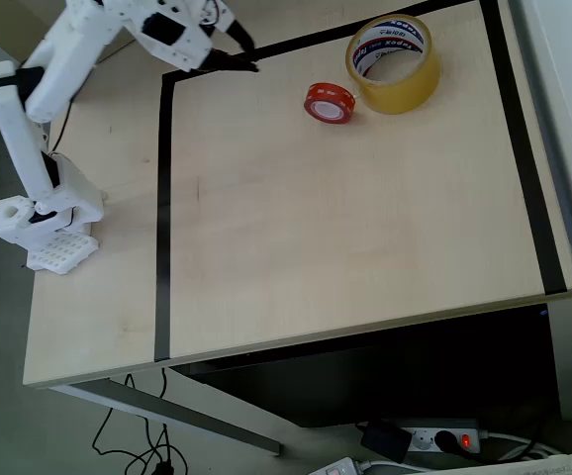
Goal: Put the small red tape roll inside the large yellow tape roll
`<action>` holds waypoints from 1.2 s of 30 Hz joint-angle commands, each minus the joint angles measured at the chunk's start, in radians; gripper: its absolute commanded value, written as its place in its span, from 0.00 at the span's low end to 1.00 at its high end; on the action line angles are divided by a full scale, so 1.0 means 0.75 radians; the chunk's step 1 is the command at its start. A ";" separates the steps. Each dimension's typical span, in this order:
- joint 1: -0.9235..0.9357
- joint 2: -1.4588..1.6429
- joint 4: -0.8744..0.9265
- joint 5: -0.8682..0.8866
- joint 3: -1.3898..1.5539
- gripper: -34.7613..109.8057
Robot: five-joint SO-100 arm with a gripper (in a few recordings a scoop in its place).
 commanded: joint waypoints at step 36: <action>-0.018 -0.912 0.022 -0.002 -1.235 0.24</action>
